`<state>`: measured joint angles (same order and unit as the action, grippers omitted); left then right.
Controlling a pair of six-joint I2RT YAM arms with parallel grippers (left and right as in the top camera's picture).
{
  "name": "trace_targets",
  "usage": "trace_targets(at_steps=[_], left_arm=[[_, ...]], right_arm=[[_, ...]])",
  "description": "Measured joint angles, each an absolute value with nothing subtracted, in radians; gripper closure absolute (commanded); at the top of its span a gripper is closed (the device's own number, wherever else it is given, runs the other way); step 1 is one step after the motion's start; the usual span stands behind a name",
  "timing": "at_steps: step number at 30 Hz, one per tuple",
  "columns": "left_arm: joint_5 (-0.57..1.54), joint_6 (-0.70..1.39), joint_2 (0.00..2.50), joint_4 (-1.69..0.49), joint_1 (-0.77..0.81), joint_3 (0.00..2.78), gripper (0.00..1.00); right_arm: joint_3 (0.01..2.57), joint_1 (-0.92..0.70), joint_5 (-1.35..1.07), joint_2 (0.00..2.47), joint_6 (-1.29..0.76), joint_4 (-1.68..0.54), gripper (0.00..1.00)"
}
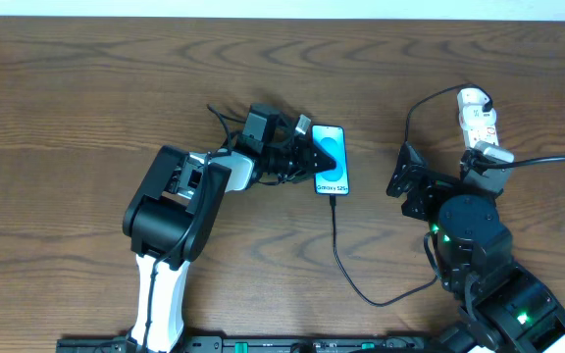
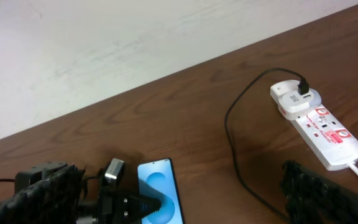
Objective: Plug charger to phone and switch on socket
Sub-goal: 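Lower the phone flat onto the table with the left gripper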
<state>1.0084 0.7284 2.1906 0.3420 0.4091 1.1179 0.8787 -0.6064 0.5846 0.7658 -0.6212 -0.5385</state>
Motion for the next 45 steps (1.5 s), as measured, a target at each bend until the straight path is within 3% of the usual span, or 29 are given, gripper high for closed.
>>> trace_targets(at_steps=[14, 21, 45], left_arm=[[0.888, 0.627, 2.140, 0.112, 0.416, 1.166, 0.58], [0.881, 0.570, 2.133, 0.101, 0.420, 1.167, 0.53], [0.832, 0.428, 2.122, 0.089, 0.459, 1.174, 0.51]], right_arm=[[0.879, -0.606, 0.585, 0.826, -0.621, -0.529, 0.01], [0.879, -0.606, 0.585, 0.838, -0.621, -0.521, 0.01], [0.879, -0.606, 0.583, 0.838, -0.621, -0.513, 0.01]])
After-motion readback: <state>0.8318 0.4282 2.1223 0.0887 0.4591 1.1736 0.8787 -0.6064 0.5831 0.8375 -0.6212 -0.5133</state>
